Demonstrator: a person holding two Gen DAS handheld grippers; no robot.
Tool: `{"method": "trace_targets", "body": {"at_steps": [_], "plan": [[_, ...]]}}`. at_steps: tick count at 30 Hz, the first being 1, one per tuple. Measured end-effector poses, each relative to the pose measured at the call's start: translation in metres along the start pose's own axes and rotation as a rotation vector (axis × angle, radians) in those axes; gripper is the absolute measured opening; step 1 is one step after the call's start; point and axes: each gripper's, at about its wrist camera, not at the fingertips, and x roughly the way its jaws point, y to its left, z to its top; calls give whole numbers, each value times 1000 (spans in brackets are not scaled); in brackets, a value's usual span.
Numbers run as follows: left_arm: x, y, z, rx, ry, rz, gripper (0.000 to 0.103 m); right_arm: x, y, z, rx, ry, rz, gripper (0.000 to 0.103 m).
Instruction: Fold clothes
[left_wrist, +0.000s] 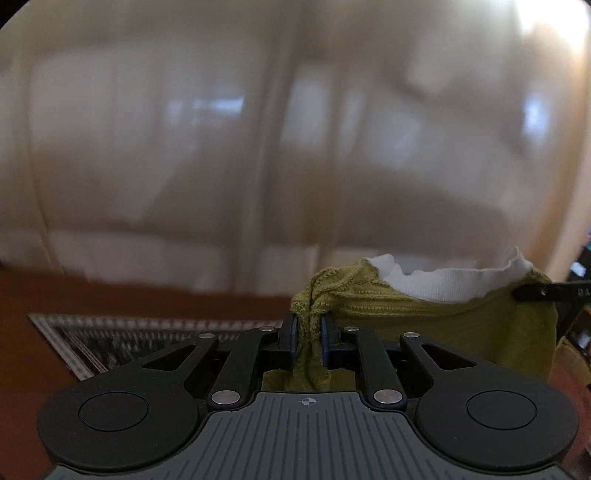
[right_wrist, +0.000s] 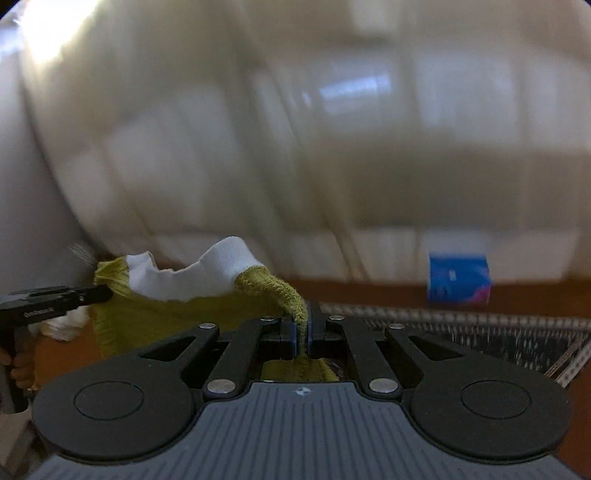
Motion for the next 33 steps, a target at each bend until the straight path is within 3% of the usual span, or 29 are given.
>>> {"method": "trace_targets", "body": {"at_steps": [5, 11, 17, 23, 24, 26, 27, 29, 30, 31, 33], "plan": [[91, 44, -5, -99, 94, 9, 9, 110, -16, 2, 18, 120, -67, 6], [163, 64, -9, -78, 182, 26, 10, 196, -41, 0, 72, 210, -148, 6], [227, 85, -30, -96, 292, 58, 11, 262, -66, -18, 101, 314, -208, 6], [256, 93, -51, -101, 358, 83, 21, 303, -78, -40, 115, 402, -255, 7], [257, 95, -52, -103, 357, 78, 28, 306, -78, -42, 117, 411, -259, 7], [256, 96, -53, -103, 346, 69, 29, 312, -80, -46, 121, 430, -265, 9], [256, 95, -52, -102, 346, 64, 42, 315, -81, -46, 119, 429, -265, 10], [257, 95, -51, -102, 344, 53, 50, 316, -82, -45, 113, 432, -256, 11], [257, 95, -50, -102, 343, 47, 59, 317, -83, -44, 113, 433, -253, 12], [257, 95, -49, -100, 343, 53, 71, 318, -84, -42, 112, 435, -251, 16], [256, 94, -45, -92, 341, 92, 81, 313, -84, -36, 96, 427, -283, 36]]}}
